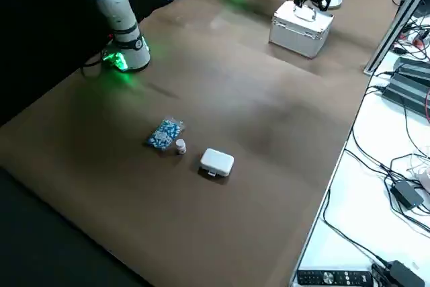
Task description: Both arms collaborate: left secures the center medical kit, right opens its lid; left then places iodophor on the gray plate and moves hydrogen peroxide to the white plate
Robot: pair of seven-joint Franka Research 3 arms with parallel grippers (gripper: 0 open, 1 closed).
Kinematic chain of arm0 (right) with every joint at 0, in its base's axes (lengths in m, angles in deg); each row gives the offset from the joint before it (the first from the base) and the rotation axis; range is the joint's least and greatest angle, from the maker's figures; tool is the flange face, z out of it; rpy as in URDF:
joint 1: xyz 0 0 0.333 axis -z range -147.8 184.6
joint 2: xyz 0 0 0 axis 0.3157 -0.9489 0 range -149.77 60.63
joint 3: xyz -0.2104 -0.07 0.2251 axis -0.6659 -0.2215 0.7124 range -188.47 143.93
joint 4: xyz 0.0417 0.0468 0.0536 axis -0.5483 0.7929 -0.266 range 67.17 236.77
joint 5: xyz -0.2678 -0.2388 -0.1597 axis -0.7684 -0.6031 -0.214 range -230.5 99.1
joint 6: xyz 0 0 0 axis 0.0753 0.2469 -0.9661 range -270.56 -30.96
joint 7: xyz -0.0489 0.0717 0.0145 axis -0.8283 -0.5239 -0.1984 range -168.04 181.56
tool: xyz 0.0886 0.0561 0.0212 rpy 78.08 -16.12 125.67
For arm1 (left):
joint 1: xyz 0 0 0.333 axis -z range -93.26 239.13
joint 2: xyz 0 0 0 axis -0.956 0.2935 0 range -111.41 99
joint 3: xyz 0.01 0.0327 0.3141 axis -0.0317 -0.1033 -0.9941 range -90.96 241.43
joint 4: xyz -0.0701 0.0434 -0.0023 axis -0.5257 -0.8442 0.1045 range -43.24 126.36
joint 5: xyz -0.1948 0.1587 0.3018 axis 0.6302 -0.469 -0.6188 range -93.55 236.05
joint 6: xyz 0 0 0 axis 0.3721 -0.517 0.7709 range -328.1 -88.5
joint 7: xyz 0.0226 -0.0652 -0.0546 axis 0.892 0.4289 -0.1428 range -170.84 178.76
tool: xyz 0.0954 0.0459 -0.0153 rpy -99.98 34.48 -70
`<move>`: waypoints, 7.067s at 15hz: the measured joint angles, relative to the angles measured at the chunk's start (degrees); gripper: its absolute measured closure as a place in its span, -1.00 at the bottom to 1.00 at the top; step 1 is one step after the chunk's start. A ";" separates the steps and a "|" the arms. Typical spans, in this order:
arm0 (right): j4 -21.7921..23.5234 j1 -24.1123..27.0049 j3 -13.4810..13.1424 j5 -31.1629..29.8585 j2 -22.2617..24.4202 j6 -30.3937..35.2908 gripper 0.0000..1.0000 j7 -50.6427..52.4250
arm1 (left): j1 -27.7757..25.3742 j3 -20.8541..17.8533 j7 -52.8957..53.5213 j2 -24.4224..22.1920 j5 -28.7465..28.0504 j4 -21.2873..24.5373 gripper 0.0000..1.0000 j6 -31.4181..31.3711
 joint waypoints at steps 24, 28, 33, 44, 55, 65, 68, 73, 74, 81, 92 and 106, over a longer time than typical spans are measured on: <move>-1.08 -4.06 -0.01 0.00 -4.39 -4.80 0.23 -0.20 | 1.62 -0.79 -4.99 1.56 -0.20 -0.97 0.39 -3.06; -1.11 -4.21 -0.01 0.00 -5.05 -4.83 0.35 -0.20 | 1.63 -0.80 -4.99 1.56 -0.25 -0.97 0.39 -3.06; -1.46 -4.26 -0.01 0.00 -5.36 -4.95 0.42 -0.19 | 1.78 -0.78 -5.00 1.56 -1.17 -1.05 0.39 -3.05; -1.88 -4.30 -0.44 -0.01 -5.38 -4.06 0.74 -0.42 | 1.88 -0.80 -5.03 1.56 -1.47 -1.13 0.39 -3.02; -5.35 -0.81 -1.58 0.08 -3.77 7.97 0.74 -1.04 | 1.92 -0.80 -5.03 1.56 -1.48 -1.27 0.39 -2.91; -5.18 4.28 -1.13 0.85 -2.02 16.11 0.74 2.00 | 1.92 -0.79 -5.03 1.55 -1.50 -1.34 0.39 -2.91; -4.95 6.57 -1.24 0.82 -1.96 19.83 0.74 4.29 | 1.92 -0.81 -5.03 1.56 -1.50 -1.34 0.39 -2.90; -3.49 8.22 -1.23 1.45 -1.92 21.45 0.74 9.10 | 1.95 -0.79 -5.03 1.56 -1.51 -1.34 0.39 -2.90; -3.44 8.32 -1.22 1.52 -1.93 21.62 0.74 9.57 | 1.95 -0.79 -5.03 1.56 -1.51 -1.34 0.39 -2.89; -2.01 9.90 -1.27 1.93 -3.46 23.20 0.41 13.16 | 1.96 -0.78 -5.03 1.55 -1.54 -1.36 0.39 -2.84; -1.96 11.93 -1.15 2.18 -4.64 26.80 0.18 19.67 | 1.98 -0.79 -5.12 1.34 -1.53 -1.49 -0.23 -2.43; -2.23 16.22 -1.22 9.98 -4.60 32.82 0.04 28.79 | 0.57 -1.21 -6.33 -5.23 -3.82 -4.82 -1.00 13.96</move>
